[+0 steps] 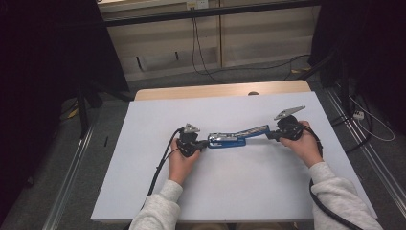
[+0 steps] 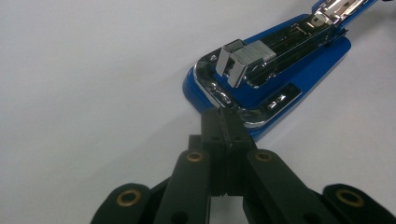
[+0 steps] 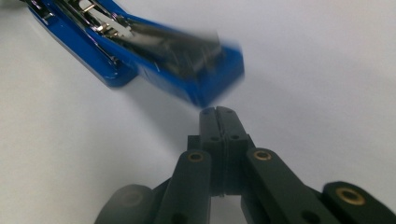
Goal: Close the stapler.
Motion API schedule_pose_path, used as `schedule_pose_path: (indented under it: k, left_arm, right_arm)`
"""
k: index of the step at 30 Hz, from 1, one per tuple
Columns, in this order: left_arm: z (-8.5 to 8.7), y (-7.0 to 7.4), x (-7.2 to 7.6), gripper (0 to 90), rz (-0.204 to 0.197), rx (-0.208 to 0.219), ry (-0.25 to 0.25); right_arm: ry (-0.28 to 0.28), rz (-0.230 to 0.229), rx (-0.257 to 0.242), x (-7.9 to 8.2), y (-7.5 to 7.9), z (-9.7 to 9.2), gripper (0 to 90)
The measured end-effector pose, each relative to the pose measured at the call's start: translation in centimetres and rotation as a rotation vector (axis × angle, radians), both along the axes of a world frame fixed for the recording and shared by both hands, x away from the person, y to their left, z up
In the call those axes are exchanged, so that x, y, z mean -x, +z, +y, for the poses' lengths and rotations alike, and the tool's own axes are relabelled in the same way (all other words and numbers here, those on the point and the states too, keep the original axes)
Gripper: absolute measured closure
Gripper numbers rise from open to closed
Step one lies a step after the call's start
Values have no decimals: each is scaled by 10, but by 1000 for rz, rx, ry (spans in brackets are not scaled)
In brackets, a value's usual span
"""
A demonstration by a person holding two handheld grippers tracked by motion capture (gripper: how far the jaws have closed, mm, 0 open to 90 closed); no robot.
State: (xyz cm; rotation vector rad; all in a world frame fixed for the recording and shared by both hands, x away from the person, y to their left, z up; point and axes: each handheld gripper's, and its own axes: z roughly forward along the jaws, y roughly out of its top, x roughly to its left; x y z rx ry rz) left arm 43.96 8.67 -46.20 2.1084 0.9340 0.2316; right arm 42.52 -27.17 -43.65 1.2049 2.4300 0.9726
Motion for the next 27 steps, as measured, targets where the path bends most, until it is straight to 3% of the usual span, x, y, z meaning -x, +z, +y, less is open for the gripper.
schedule_pose_path:
  k: [8, 11, 14, 16, 18, 20, 21, 25, 27]
  left_arm:
    - [2, 0, -1, 873, 9, 14, 2]
    - [5, 3, 0, 783, 2, 5, 14]
    - [9, 7, 2, 626, 0, 23, 20]
    - [13, 10, 5, 486, 15, 41, 25]
    - [17, 13, 9, 442, 12, 54, 16]
    - [22, 18, 12, 361, 6, 78, 17]
    - [24, 21, 14, 324, 3, 83, 13]
    - [33, 28, 19, 287, 1, 151, -10]
    - [35, 29, 22, 254, -3, 153, -16]
  right_arm:
    - [17, -20, -9, 2, 6, 3, 900]
    - [21, -17, -31, 3, 5, 1, 867]
    - [15, -8, -56, 5, 5, -3, 814]
    - [1, -5, -69, 6, 6, -5, 729]
    - [2, 1, -94, 8, 7, -7, 711]
    - [-14, -9, -106, 9, 10, -9, 608]
    - [-6, -3, -118, 11, 10, -9, 601]
    - [0, 10, -134, 17, 11, -10, 445]
    - [-9, 20, -140, 20, 10, -10, 377]
